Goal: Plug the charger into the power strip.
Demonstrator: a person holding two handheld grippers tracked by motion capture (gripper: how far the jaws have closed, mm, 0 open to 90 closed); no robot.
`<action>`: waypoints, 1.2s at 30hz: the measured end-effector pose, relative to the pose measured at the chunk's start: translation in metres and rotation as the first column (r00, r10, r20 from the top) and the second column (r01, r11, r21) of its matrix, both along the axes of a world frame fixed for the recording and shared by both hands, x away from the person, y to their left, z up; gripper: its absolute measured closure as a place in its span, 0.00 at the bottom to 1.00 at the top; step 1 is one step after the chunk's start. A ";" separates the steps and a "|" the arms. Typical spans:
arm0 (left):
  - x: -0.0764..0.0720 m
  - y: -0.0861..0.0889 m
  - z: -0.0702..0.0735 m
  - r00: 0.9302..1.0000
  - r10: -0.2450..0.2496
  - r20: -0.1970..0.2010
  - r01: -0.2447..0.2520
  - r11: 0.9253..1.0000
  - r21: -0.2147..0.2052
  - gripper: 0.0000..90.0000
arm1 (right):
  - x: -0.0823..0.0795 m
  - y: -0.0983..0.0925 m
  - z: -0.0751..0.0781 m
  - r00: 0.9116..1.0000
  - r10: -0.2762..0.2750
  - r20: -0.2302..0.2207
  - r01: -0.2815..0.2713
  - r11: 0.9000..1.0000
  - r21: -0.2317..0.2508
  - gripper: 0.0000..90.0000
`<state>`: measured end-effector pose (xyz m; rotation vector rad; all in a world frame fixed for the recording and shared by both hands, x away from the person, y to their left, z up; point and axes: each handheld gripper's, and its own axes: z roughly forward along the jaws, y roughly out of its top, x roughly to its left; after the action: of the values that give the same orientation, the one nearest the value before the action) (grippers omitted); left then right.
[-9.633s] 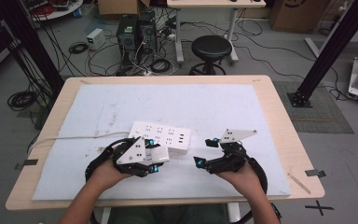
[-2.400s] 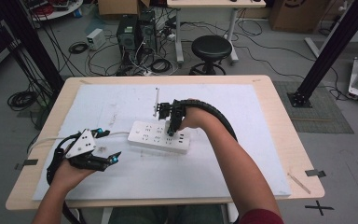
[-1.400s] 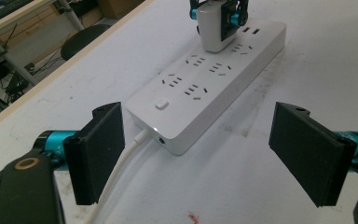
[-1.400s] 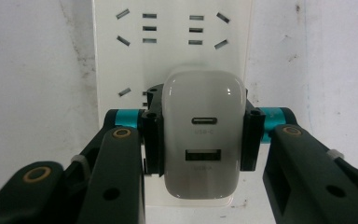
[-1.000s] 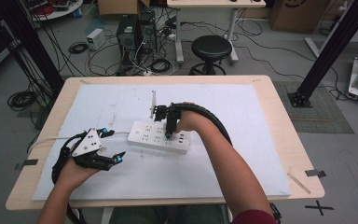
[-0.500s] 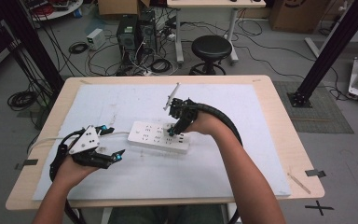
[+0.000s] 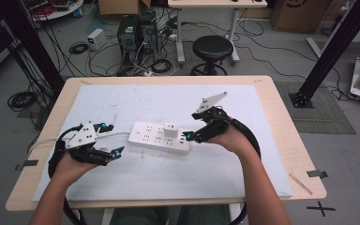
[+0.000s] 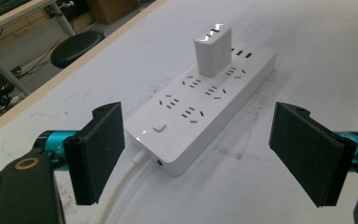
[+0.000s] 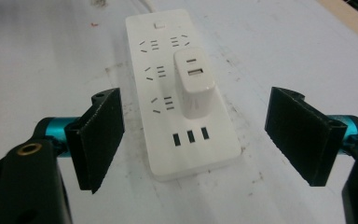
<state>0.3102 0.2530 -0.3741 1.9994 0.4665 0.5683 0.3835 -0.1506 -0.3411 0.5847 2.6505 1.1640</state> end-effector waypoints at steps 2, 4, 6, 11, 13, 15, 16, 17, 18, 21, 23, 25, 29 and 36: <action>0.001 0.000 0.000 1.000 0.004 -0.003 -0.004 1.000 -0.009 0.20 | -0.005 -0.010 -0.002 1.000 -0.014 0.005 0.014 0.999 0.037 0.21; 0.002 0.000 -0.001 1.000 0.000 -0.005 0.000 1.000 -0.016 0.20 | -0.013 -0.022 -0.006 0.999 -0.037 0.018 0.035 0.995 0.096 0.20; 0.002 0.000 -0.001 1.000 -0.005 -0.008 0.005 1.000 -0.016 0.20 | -0.017 -0.029 -0.009 0.998 -0.055 0.029 0.051 0.991 0.121 0.21; 0.004 0.002 -0.005 0.999 -0.015 -0.030 0.014 0.999 -0.043 0.20 | -0.024 -0.039 -0.021 0.995 -0.097 0.035 0.090 0.983 0.162 0.21; 0.004 0.002 -0.006 0.999 -0.019 -0.034 0.018 0.999 -0.044 0.20 | -0.026 -0.042 -0.025 0.993 -0.115 0.034 0.108 0.980 0.169 0.21; 0.005 0.002 -0.006 0.999 -0.019 -0.035 0.018 0.999 -0.037 0.20 | -0.026 -0.043 -0.026 0.992 -0.118 0.033 0.111 0.979 0.173 0.21; 0.005 0.003 -0.007 0.999 -0.017 -0.037 0.016 0.999 -0.039 0.20 | -0.026 -0.044 -0.028 0.991 -0.126 0.033 0.119 0.978 0.173 0.21; 0.005 0.003 -0.007 0.999 -0.016 -0.038 0.014 0.999 -0.041 0.20 | -0.026 -0.045 -0.028 0.991 -0.130 0.027 0.124 0.978 0.170 0.21; 0.005 0.003 -0.007 0.999 -0.014 -0.038 0.013 0.999 -0.041 0.20 | -0.026 -0.045 -0.027 0.990 -0.135 0.032 0.128 0.976 0.175 0.21; 0.006 0.003 -0.008 0.999 -0.009 -0.040 0.008 0.999 -0.045 0.20 | -0.025 -0.047 -0.026 0.989 -0.143 0.032 0.135 0.973 0.186 0.21; 0.006 0.003 -0.009 0.999 -0.007 -0.046 0.005 0.999 -0.045 0.20 | -0.025 -0.047 -0.026 0.989 -0.146 0.030 0.138 0.973 0.185 0.21; 0.007 0.002 -0.009 0.999 -0.007 -0.046 0.005 0.999 -0.043 0.20 | -0.024 -0.047 -0.027 0.988 -0.151 0.031 0.143 0.973 0.181 0.21; 0.011 0.002 -0.010 0.999 -0.004 -0.052 0.002 0.999 -0.037 0.20 | -0.024 -0.049 -0.029 0.987 -0.160 0.029 0.153 0.972 0.179 0.21; 0.014 0.003 -0.011 0.998 0.006 -0.058 -0.008 0.999 -0.038 0.20 | -0.024 -0.052 -0.030 0.985 -0.171 0.020 0.164 0.970 0.176 0.21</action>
<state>0.3239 0.2557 -0.3852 1.9828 0.5159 0.5035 0.3592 -0.2021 -0.3709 0.7935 2.4306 1.3491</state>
